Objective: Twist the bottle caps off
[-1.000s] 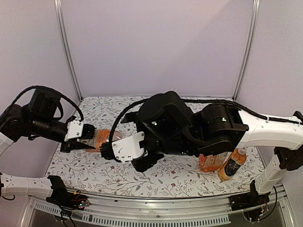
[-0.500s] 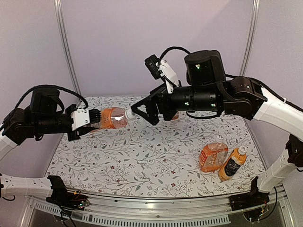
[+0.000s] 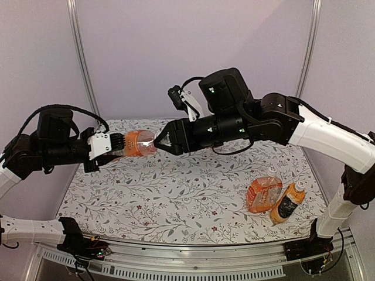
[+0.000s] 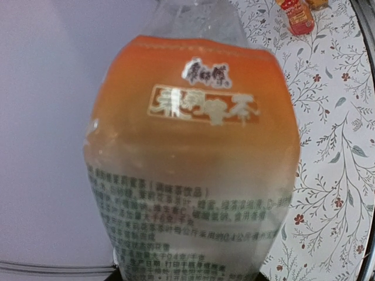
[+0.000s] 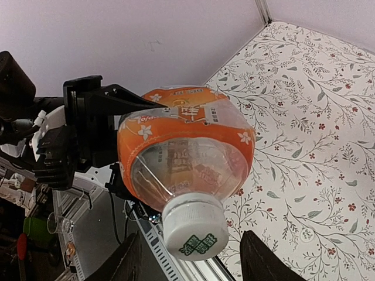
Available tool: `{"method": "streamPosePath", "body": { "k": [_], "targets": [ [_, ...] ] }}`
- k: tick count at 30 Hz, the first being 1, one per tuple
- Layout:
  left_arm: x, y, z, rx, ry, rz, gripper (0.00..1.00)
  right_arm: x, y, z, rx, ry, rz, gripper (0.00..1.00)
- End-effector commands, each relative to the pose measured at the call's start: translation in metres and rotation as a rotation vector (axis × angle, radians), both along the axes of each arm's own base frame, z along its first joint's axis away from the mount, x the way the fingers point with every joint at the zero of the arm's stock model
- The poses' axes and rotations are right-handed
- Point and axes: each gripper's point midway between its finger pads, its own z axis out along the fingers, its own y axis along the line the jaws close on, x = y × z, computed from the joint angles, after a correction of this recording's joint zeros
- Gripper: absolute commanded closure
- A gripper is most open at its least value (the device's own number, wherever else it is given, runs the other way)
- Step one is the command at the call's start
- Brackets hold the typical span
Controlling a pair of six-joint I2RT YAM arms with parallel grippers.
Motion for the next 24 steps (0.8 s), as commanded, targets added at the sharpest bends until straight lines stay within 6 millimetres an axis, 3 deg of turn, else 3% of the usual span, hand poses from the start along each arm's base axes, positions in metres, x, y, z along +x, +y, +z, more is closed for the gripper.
{"method": "streamPosePath", "body": {
  "k": [1,8,10,13,14,19,24],
  "targets": [
    [0.003,-0.001,0.002,-0.007,-0.013,0.0,0.77,0.003,0.004,0.004,0.013,0.029,0.012,0.47],
    [0.0,-0.002,0.0,-0.001,-0.005,-0.013,0.77,0.014,0.004,0.005,0.022,0.026,-0.002,0.48],
    [-0.001,-0.002,0.001,-0.004,-0.006,-0.018,0.77,0.016,0.005,0.006,0.027,0.027,-0.003,0.53],
    [-0.001,-0.002,0.002,-0.006,-0.008,-0.02,0.77,0.012,0.009,0.005,0.028,0.038,0.024,0.92],
    [-0.001,-0.002,0.002,-0.004,-0.006,-0.02,0.77,0.01,0.011,0.004,0.028,0.036,0.043,1.0],
    [-0.008,-0.005,0.004,-0.012,0.024,-0.052,0.78,-0.007,0.012,-0.003,-0.001,-0.014,0.182,1.0],
    [-0.034,-0.009,-0.001,-0.005,0.133,-0.157,0.78,-0.028,-0.001,-0.006,-0.116,-0.283,0.376,1.0]
  ]
}}
